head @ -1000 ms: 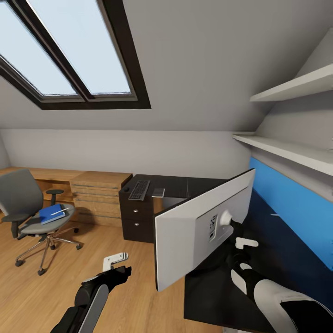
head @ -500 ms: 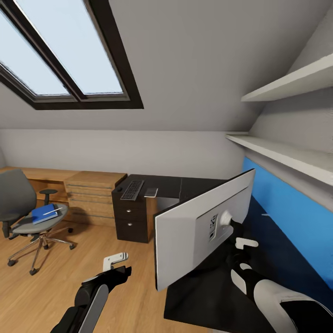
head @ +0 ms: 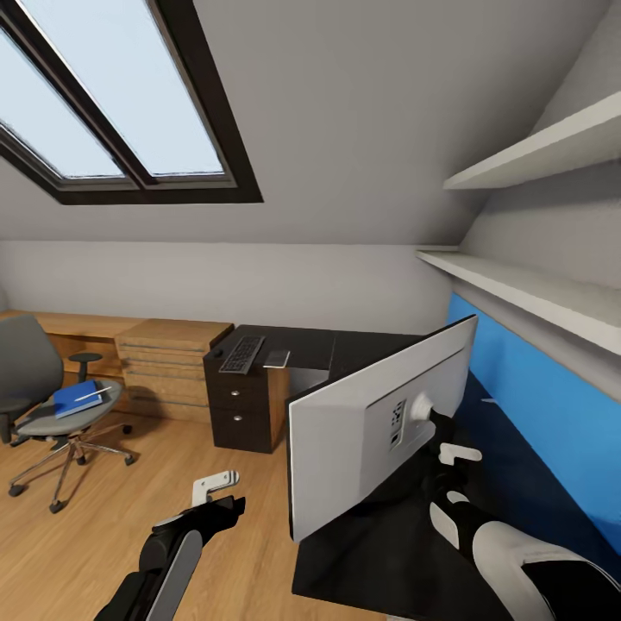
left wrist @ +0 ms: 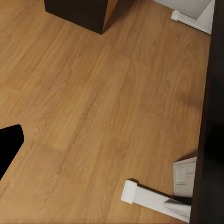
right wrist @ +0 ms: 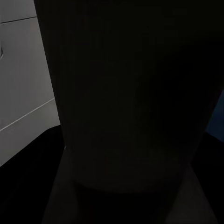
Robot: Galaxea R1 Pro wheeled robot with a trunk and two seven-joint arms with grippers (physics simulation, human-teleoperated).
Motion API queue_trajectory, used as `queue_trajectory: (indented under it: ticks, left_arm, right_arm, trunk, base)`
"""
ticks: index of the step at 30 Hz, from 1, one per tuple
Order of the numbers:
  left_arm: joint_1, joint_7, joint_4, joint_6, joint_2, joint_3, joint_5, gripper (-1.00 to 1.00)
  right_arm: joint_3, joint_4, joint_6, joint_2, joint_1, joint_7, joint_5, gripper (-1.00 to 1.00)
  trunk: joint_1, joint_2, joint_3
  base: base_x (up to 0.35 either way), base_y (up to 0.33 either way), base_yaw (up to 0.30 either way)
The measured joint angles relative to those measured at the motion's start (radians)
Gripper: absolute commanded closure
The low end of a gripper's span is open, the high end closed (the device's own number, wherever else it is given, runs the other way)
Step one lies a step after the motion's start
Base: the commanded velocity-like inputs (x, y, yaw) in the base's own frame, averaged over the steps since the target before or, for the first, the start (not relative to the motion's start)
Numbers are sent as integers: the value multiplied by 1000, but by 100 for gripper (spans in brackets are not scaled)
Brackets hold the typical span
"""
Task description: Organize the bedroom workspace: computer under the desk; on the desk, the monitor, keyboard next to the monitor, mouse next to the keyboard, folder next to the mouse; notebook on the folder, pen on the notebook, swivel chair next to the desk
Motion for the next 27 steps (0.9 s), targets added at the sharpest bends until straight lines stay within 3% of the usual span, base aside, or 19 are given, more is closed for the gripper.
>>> queue_trajectory:
  ticks: [27]
  left_arm:
    - [0,0,0,0,0,1,0,-100]
  right_arm:
    - [1,0,1,1,0,1,0,100]
  trunk:
    - [0,0,0]
  base:
    - [0,0,-137]
